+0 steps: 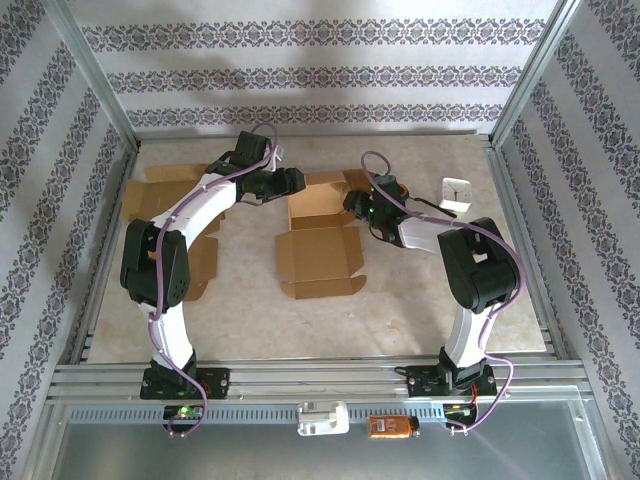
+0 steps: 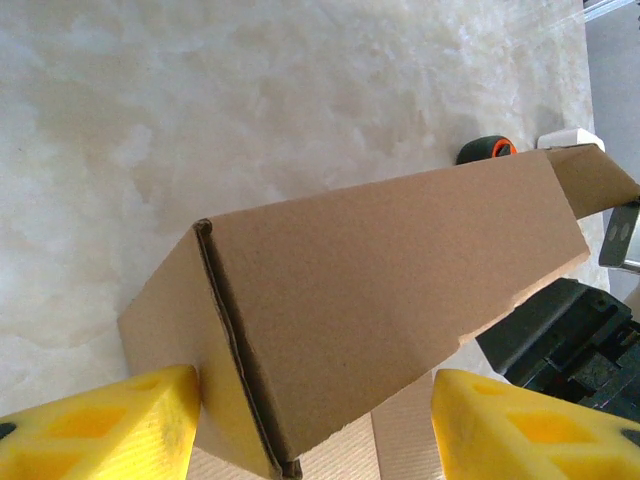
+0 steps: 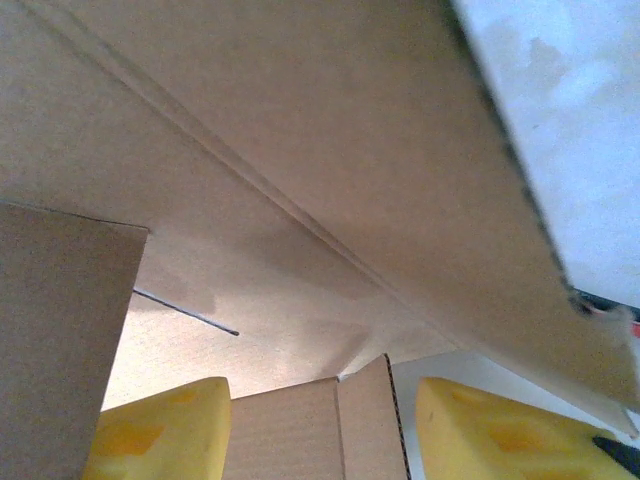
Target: Fold the paper box
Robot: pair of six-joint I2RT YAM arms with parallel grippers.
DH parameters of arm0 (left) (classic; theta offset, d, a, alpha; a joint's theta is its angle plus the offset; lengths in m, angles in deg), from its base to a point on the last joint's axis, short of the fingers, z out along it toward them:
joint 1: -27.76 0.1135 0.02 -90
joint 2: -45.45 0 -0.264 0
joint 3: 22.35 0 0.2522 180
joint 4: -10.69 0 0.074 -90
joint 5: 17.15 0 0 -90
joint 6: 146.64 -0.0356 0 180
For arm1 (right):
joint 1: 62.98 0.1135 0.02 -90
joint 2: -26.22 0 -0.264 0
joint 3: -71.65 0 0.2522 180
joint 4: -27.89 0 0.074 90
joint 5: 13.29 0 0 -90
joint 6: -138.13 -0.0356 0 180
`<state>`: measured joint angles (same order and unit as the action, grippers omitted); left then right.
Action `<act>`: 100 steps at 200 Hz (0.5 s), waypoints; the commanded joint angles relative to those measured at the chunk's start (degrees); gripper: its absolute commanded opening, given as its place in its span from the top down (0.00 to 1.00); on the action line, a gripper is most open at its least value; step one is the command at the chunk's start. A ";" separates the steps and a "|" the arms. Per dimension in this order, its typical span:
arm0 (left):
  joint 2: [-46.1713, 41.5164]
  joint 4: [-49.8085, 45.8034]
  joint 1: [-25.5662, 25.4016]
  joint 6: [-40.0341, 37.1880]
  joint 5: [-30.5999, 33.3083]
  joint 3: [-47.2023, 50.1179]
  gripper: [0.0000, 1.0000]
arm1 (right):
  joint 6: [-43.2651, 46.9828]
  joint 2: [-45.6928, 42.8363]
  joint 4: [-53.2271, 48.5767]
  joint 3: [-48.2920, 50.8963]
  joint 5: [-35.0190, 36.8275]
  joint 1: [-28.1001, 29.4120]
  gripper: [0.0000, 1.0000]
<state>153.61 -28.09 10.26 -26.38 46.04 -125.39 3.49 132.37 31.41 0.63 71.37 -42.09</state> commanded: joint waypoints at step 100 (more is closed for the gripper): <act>-1.76 -1.97 0.64 8.43 8.99 -0.67 0.37 | -1.13 -7.74 0.06 8.45 -3.03 0.91 0.42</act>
<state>149.23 -26.86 10.26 -19.91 51.31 -123.31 3.44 124.17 31.11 8.46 68.70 -41.70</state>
